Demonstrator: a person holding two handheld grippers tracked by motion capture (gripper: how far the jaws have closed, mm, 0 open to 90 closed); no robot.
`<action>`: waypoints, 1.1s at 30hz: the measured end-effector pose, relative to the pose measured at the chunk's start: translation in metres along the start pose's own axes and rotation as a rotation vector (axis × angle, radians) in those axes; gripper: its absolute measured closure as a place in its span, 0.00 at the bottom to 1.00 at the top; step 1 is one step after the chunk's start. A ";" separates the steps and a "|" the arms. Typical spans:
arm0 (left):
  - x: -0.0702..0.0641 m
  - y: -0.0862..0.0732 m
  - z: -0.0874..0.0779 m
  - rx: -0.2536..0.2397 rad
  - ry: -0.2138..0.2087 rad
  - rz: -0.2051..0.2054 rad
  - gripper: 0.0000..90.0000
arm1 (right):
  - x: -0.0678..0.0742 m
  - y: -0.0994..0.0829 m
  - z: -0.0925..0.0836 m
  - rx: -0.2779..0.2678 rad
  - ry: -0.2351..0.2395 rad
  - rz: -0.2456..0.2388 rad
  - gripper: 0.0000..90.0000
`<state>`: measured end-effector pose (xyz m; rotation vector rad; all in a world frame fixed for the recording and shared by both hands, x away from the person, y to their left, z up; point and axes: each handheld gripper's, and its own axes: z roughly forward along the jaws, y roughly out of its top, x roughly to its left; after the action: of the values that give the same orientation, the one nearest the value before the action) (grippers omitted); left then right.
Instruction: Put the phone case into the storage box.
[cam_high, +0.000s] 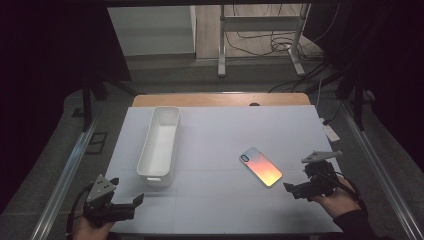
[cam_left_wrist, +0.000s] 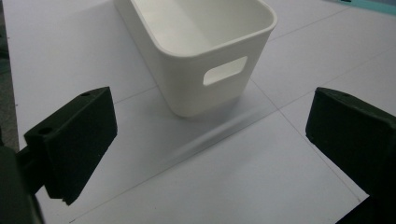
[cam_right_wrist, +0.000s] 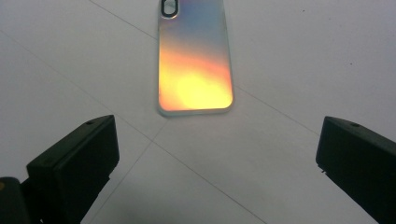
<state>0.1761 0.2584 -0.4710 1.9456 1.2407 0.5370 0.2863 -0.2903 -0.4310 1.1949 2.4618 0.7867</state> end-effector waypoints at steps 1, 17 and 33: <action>0.000 0.000 0.000 0.000 0.000 0.000 0.03 | 0.000 0.001 0.001 0.002 0.002 -0.003 0.00; 0.000 0.000 0.000 0.002 -0.001 0.000 0.03 | 0.000 0.025 0.015 0.057 0.019 -0.037 0.00; 0.000 0.000 0.000 0.004 0.000 0.001 0.03 | 0.002 0.050 0.043 0.148 0.019 -0.078 0.00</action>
<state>0.1765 0.2583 -0.4713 1.9499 1.2416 0.5361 0.3369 -0.2490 -0.4362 1.1369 2.6041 0.6067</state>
